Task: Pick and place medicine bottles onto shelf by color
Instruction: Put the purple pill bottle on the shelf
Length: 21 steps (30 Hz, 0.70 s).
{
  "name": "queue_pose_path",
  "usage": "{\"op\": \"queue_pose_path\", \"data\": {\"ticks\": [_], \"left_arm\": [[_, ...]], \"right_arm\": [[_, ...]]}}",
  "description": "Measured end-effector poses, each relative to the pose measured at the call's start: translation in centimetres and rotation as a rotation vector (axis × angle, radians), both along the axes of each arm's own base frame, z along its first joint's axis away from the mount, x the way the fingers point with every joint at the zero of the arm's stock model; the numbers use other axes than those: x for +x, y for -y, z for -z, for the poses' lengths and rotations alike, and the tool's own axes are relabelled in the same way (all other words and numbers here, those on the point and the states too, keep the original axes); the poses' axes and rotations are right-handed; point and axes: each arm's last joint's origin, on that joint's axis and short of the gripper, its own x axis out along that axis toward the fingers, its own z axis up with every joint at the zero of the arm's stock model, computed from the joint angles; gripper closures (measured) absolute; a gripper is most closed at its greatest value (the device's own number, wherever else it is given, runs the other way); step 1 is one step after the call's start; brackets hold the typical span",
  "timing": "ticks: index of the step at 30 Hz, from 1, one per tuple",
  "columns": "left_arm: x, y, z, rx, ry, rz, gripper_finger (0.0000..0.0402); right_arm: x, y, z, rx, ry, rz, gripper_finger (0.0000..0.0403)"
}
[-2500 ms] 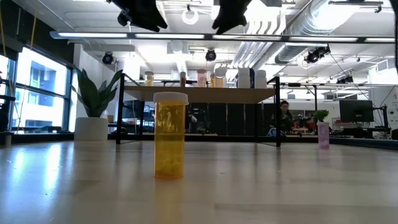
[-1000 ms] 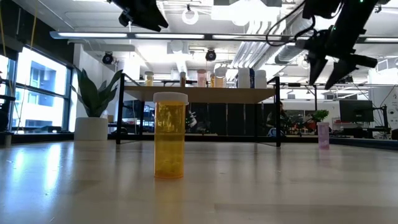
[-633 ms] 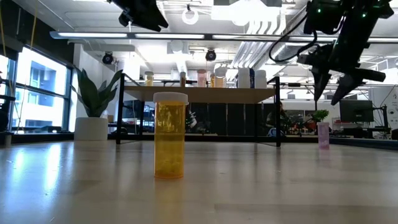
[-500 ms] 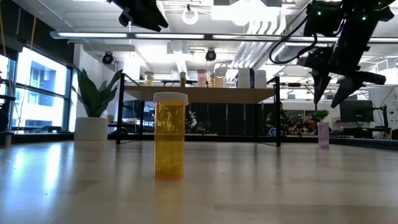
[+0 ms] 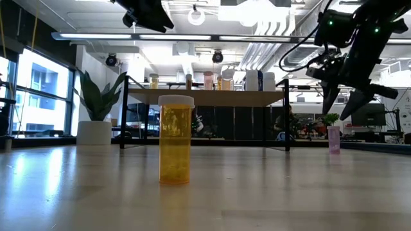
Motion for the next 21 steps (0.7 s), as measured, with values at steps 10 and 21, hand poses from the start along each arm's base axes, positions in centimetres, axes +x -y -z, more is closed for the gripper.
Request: {"op": "queue_pose_path", "data": {"ticks": [10,21], "left_arm": [[0.0,0.0,0.0,0.000,0.000,0.000,0.0190],[0.0,0.0,0.0,0.001,-0.001,0.000,0.0190]], "right_arm": [[-0.1,0.0,1.1,-0.024,0.001,0.008,0.0210],[0.4,0.3,1.8,-0.014,-0.058,0.007,0.0210]]}}
